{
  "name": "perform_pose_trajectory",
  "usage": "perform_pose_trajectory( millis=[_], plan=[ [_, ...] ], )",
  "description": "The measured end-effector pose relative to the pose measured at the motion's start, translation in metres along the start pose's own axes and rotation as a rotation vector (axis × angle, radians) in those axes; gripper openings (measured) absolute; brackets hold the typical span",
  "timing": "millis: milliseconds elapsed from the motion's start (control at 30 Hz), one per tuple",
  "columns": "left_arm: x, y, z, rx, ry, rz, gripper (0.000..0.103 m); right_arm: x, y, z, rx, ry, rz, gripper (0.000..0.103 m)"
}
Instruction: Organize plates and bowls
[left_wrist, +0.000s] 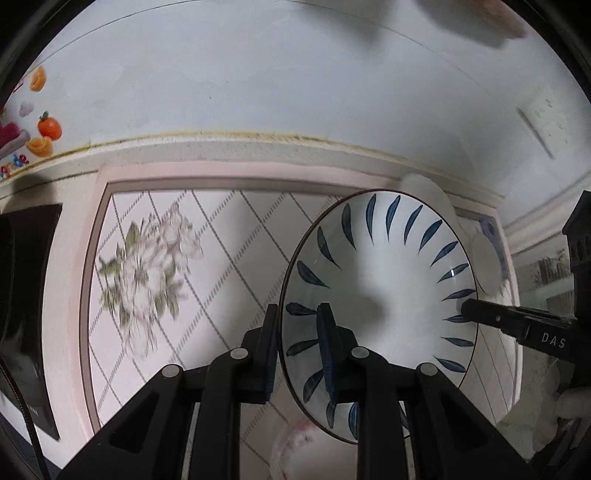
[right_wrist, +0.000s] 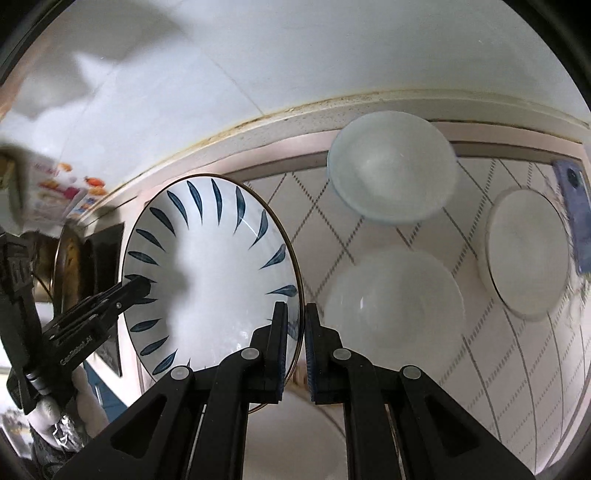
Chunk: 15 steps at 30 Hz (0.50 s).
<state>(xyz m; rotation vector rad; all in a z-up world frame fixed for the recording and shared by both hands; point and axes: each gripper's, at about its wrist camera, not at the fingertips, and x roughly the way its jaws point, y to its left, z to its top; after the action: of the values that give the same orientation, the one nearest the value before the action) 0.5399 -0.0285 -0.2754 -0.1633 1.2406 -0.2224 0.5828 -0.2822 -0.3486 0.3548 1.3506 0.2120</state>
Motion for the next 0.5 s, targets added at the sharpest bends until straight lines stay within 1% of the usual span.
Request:
perform_pose_trajectory(
  millis=[133,300,400,500],
  plan=[
    [-0.007,-0.012,-0.034,0.009,0.016,-0.017,0.018,-0.015,-0.003,-0.033,-0.013,-0.004,0.002,0.01],
    [-0.007,-0.013,-0.079,0.018,0.058,-0.014,0.018,-0.025,-0.011,-0.082,-0.026,0.016,0.007,0.01],
    [-0.001,-0.014,-0.098,0.022,0.086,-0.006,0.018,-0.02,-0.019,-0.11,-0.016,0.043,0.015,0.01],
    [0.008,-0.015,-0.116,0.032,0.121,0.003,0.018,-0.008,-0.027,-0.129,0.004,0.07,0.027,0.01]
  ],
)
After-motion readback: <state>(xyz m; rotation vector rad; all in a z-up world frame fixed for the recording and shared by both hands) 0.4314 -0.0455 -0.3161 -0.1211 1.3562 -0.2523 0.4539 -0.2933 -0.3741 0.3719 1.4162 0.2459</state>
